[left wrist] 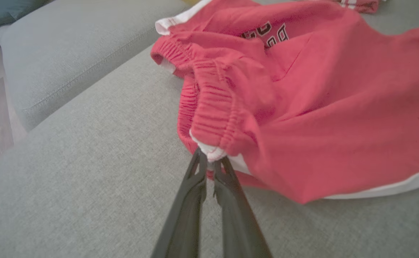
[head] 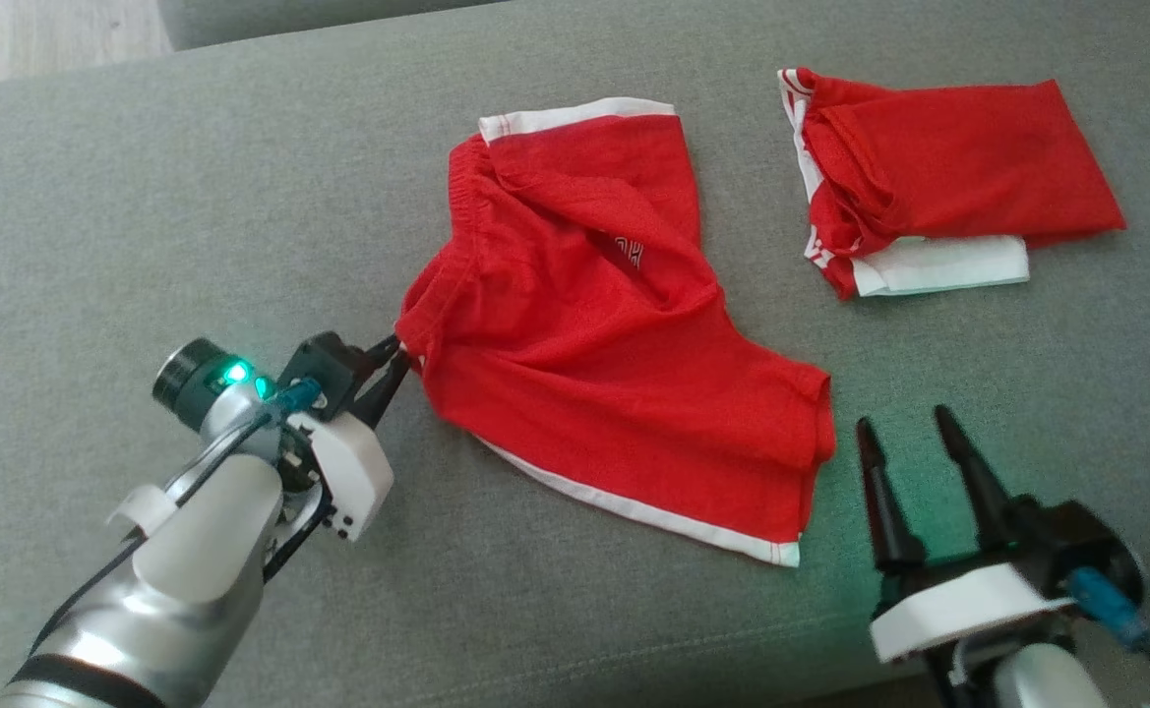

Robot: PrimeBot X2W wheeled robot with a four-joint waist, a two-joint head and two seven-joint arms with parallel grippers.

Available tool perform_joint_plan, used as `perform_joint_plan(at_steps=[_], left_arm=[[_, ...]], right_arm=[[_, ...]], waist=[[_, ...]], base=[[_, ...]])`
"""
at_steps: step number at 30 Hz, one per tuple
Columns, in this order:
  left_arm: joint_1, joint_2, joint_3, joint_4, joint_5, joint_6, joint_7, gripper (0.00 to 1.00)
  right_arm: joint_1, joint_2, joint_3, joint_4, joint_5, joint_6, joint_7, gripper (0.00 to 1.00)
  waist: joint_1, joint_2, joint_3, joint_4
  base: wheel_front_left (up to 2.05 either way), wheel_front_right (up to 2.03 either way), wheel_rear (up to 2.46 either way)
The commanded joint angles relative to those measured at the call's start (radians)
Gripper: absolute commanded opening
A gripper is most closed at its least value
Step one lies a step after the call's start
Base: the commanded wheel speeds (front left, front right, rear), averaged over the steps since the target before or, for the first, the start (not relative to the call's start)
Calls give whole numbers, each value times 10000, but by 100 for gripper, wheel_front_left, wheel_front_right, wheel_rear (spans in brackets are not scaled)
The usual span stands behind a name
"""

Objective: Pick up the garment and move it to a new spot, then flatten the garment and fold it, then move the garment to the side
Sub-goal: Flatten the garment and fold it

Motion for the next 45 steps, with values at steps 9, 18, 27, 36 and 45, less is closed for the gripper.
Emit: perform_joint_plan(at_steps=[9, 18, 27, 36, 45], left_arm=[[-49, 567, 821, -955, -246, 23, -121, 0], [-41, 550, 1075, -876, -361, 185, -121, 0], [-176, 421, 989, -541, -483, 164, -122, 0], [-316, 316, 831, -390, -588, 130, -122, 0], [-430, 248, 732, -298, -710, 106, -122, 0]], right_arm=[[320, -462, 1165, -13, -268, -9, 532, 100], [421, -1421, 2360, 432, 83, -9, 1513, 100], [-293, -2098, 3823, 934, -185, -9, 1704, 100], [-864, -2207, 4361, 1677, -683, -9, 1667, 100], [-1144, -2289, 4624, 2122, -790, -9, 1764, 94]], waist=[[0, -1, -197, 102], [0, -1, -234, 165], [0, -1, -189, 297], [0, -1, -118, 450], [0, -1, -45, 536]], base=[[0, 0, 0], [0, 0, 0], [0, 0, 0], [0, 0, 0], [0, 0, 0]])
